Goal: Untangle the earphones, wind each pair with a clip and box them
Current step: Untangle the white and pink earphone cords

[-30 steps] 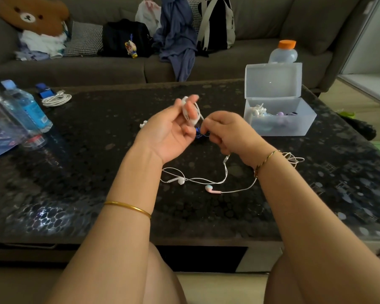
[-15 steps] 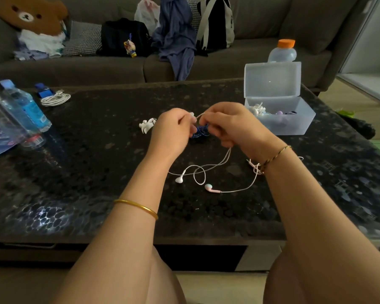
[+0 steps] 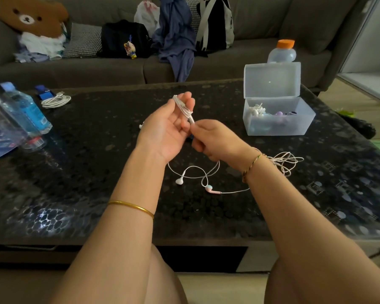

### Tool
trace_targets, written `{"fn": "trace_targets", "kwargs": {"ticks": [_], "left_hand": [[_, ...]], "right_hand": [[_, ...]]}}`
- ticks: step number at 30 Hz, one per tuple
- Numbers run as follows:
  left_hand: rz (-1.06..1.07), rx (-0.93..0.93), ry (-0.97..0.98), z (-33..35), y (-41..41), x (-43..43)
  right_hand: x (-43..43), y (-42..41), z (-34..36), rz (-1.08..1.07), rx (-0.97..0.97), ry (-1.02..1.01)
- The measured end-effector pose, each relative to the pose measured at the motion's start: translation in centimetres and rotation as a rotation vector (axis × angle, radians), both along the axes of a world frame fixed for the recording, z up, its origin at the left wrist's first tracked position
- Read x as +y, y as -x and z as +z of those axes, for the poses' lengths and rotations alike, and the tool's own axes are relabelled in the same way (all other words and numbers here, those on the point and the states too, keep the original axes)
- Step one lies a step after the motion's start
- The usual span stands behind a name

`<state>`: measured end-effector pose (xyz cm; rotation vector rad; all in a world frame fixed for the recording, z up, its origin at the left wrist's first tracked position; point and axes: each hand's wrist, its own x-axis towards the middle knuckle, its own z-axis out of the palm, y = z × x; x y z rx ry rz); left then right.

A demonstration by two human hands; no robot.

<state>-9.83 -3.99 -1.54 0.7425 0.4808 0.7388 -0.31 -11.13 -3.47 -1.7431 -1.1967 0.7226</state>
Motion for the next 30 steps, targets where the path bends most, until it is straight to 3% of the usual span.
{"fn": "trace_targets", "kwargs": {"ticks": [3, 6, 8, 11, 14, 19, 22, 25, 27, 30], "left_hand": [[0.092, 0.162, -0.192, -0.2, 0.2, 0.2], [0.199, 0.504, -0.526, -0.5, 0.1, 0.2], [0.229, 0.627, -0.74, -0.7, -0.1, 0.2], [0.182, 0.83, -1.007, -1.1, -0.5, -0.1], [0.113, 0.978, -1.138, -1.3, -0.8, -0.3], [0.089, 0.879, -1.052, -0.5, -0.8, -1.0], [0.027, 0.709, -0.676, -0.2, -0.5, -1.0], [-0.069, 0.377, -0.278, 0.2, 0.2, -0.5], [-0.053, 0.282, -0.23, 0.1, 0.4, -0.2], [0.083, 0.402, -0.366, -0.1, 0.3, -0.1]], "right_hand": [[-0.3, 0.3, 0.4, 0.077, -0.044, 0.064], [-0.5, 0.1, 0.7, 0.048, 0.007, 0.023], [-0.5, -0.3, 0.8, -0.011, 0.076, -0.034], [-0.4, -0.8, 0.8, -0.085, 0.035, -0.126], [-0.4, -1.3, 0.5, -0.144, -0.081, -0.185], [0.0, -2.1, -0.4, -0.248, -0.093, -0.24], [-0.1, -2.1, -0.7, -0.245, -0.063, -0.225], [-0.2, -1.7, -0.9, -0.176, -0.048, -0.155], [-0.2, -1.3, -0.9, -0.085, -0.005, -0.075], [-0.3, -0.9, -0.7, 0.039, 0.043, 0.001]]}}
